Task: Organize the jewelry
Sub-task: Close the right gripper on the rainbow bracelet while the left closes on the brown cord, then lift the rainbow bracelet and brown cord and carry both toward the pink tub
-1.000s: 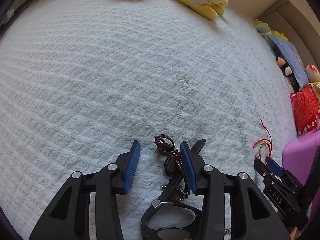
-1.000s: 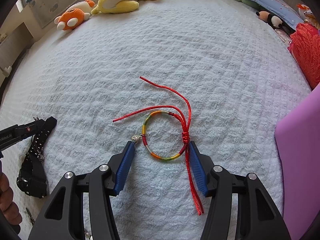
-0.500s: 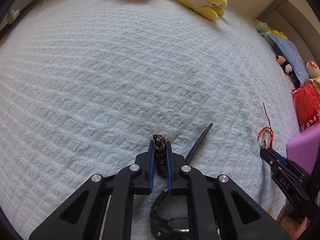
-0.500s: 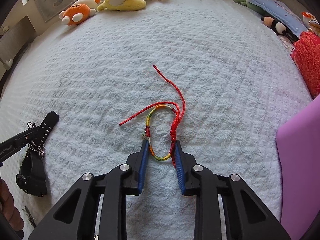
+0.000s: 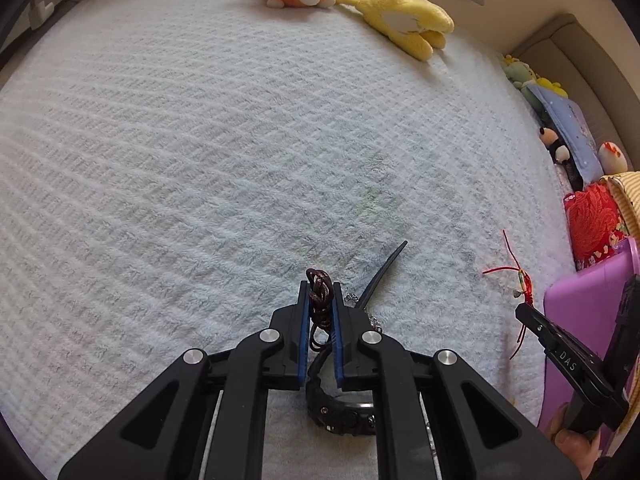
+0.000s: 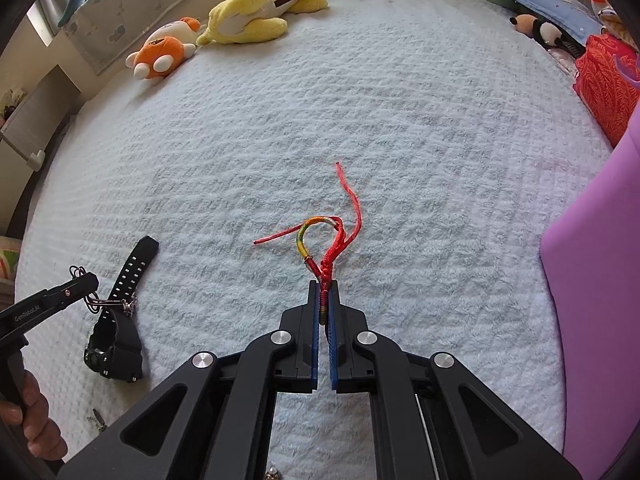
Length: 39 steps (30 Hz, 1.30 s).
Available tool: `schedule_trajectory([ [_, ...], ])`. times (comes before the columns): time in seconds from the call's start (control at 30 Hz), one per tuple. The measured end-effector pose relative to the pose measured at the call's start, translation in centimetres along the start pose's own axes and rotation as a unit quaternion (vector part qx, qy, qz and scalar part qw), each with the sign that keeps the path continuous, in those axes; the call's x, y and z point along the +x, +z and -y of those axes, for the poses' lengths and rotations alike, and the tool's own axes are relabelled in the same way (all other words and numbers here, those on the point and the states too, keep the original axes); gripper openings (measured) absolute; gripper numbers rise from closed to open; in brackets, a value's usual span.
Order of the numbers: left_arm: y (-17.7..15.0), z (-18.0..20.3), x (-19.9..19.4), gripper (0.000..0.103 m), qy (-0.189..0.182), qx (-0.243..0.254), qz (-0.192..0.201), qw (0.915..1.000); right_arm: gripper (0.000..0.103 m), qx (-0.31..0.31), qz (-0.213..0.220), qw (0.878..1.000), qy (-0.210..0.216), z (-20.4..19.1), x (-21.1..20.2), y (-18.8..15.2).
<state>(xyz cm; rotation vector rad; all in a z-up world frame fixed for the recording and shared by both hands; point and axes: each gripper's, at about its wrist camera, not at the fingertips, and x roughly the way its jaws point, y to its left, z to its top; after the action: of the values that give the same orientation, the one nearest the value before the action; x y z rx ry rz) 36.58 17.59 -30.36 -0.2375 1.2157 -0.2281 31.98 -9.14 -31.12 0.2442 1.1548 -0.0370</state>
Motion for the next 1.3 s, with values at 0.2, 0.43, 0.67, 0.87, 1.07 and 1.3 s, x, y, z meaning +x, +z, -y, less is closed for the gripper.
schedule_trajectory([
  [0.2, 0.2, 0.4, -2.9, 0.01, -0.003, 0.002, 0.001, 1.0, 0.004, -0.005, -0.001, 1.0, 0.001, -0.5, -3.5, -0.4],
  [0.43, 0.1, 0.8, -8.3, 0.01, 0.004, 0.01, 0.008, 0.9999, 0.004, -0.016, 0.001, 1.0, 0.007, -1.7, -9.2, -1.0],
  [0.67, -2.1, 0.9, -15.5, 0.01, 0.014, 0.027, 0.006, 0.9995, 0.004, -0.021, -0.005, 0.999, 0.029, -4.0, -16.0, -3.2],
  [0.87, -5.1, 0.9, -21.6, 0.01, 0.013, 0.047, 0.006, 0.9988, 0.004, -0.047, 0.001, 0.998, 0.037, -6.0, -22.8, -6.1],
  [1.07, -8.4, 1.2, -26.3, 0.01, 0.0, 0.069, 0.015, 0.9975, 0.004, -0.031, -0.007, 0.999, 0.044, -5.9, -28.3, -10.7],
  [1.3, -12.1, 2.7, -29.4, 0.01, -0.011, 0.094, 0.005, 0.9955, 0.004, -0.021, -0.017, 0.999, 0.037, -4.8, -32.6, -15.2],
])
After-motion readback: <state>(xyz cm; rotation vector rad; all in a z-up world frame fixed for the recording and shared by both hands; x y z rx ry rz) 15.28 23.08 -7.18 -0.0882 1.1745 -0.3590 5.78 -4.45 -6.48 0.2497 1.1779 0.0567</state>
